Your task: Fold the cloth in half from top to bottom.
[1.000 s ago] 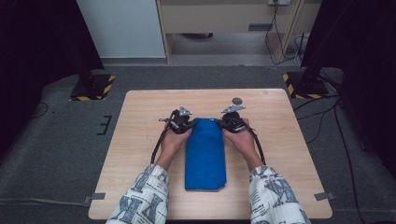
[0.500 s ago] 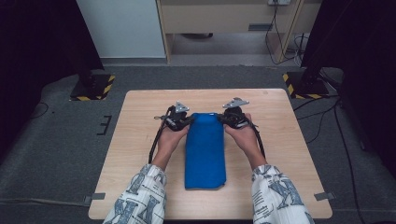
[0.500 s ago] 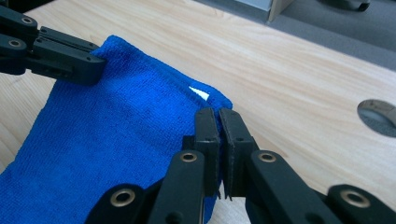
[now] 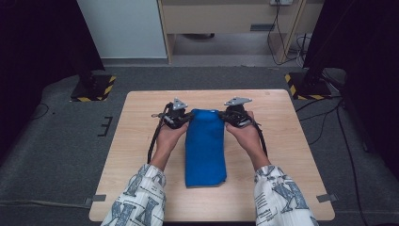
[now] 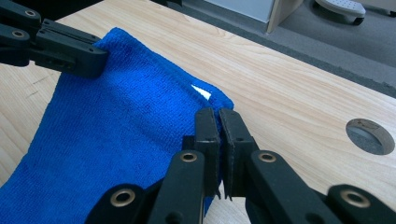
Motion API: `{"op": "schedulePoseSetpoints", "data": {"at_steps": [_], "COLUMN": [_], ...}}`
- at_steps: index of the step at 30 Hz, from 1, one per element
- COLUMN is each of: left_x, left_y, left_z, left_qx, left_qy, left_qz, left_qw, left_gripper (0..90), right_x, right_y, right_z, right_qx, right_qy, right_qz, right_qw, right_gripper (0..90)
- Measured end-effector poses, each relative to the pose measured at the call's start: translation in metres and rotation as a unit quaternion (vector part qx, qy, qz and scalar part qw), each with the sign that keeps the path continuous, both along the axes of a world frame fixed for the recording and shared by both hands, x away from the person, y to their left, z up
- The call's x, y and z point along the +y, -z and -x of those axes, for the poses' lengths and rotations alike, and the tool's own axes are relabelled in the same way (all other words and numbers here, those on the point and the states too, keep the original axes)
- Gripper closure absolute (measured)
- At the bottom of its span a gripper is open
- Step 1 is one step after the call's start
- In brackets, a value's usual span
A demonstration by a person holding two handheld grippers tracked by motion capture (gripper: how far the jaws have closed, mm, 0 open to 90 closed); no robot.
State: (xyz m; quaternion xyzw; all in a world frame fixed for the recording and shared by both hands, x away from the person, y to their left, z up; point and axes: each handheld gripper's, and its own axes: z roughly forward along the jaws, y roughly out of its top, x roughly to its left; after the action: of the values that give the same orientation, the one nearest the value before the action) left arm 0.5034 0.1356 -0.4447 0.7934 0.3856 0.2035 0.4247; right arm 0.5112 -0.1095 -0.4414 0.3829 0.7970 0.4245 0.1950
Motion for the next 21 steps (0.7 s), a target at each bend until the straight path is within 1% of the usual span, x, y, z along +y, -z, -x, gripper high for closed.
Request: {"op": "schedulePoseSetpoints", "data": {"at_steps": [3, 6, 9, 14, 21], "left_x": [-0.001, -0.001, -0.001, 0.000, 0.001], "left_y": [0.000, 0.001, -0.001, -0.004, -0.011], "left_z": [0.000, 0.000, 0.000, 0.001, -0.002], "left_qx": [-0.004, -0.005, -0.011, -0.018, -0.025], "left_qy": [0.000, 0.002, 0.001, -0.003, -0.002], "left_qz": [-0.002, 0.003, 0.006, 0.016, 0.015], "left_qw": [1.0000, 1.0000, 0.9999, 0.9997, 0.9996], "left_gripper": [86.0, 86.0, 86.0, 85.9, 85.9], "right_x": [0.000, -0.002, -0.003, -0.003, -0.001], "right_y": [-0.002, -0.002, -0.003, -0.010, -0.017], "right_z": [-0.001, -0.002, -0.003, -0.004, -0.007], "right_qx": [-0.002, -0.003, -0.005, -0.009, -0.014], "right_qy": [0.000, 0.002, 0.002, 0.003, 0.004], "right_qz": [-0.002, -0.003, -0.003, -0.004, 0.000], "right_qw": [1.0000, 1.0000, 1.0000, 0.9999, 0.9999], "right_gripper": [87.0, 87.0, 87.0, 87.0, 87.0]}}
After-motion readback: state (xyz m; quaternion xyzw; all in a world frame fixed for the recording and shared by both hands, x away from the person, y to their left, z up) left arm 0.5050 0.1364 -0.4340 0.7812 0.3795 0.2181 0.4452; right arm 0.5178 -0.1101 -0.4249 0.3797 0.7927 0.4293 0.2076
